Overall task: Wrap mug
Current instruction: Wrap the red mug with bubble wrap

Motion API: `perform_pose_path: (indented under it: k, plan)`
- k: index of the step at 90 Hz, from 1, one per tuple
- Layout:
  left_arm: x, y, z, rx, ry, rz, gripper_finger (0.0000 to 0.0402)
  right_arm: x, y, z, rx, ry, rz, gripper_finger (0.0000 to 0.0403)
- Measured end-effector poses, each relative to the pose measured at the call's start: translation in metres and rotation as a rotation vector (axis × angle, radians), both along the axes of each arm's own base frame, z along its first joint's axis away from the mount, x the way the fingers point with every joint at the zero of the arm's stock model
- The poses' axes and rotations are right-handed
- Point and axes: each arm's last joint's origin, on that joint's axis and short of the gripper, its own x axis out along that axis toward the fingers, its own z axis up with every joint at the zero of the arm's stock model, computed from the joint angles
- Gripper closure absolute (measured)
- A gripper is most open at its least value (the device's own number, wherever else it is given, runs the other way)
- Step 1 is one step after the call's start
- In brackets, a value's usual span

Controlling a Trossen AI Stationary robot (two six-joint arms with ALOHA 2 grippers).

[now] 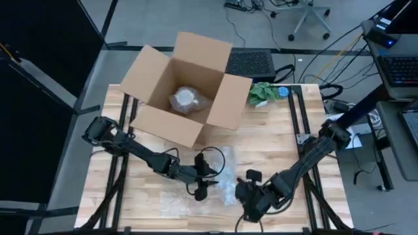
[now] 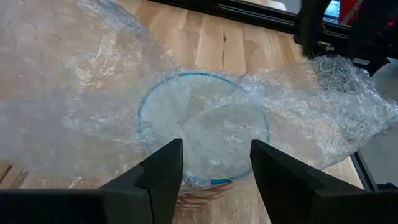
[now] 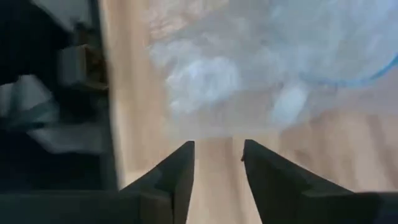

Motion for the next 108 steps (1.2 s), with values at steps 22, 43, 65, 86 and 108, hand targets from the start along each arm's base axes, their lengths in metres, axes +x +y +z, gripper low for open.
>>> perform_pose_path:
  k: [22,43,65,86,108]
  plan:
    - [0.000,0.000,0.000,0.002,0.001,0.002,0.0222,0.037,-0.020,-0.010,-0.078,-0.097,0.071,0.0304]
    - [0.000,0.001,-0.002,0.004,0.010,0.007,0.0222,0.056,-0.055,-0.009,-0.094,-0.076,0.020,0.0310]
    - [-0.001,0.000,-0.002,0.000,0.015,-0.005,0.0222,0.059,-0.064,-0.006,-0.055,-0.070,0.035,0.0310]
    - [0.001,0.000,0.000,-0.012,-0.003,-0.013,0.0222,0.050,-0.066,-0.009,-0.043,0.020,-0.054,0.0310]
    - [0.007,0.012,0.003,-0.064,-0.005,0.045,0.0222,0.049,-0.065,-0.011,-0.033,0.028,-0.076,0.0310]
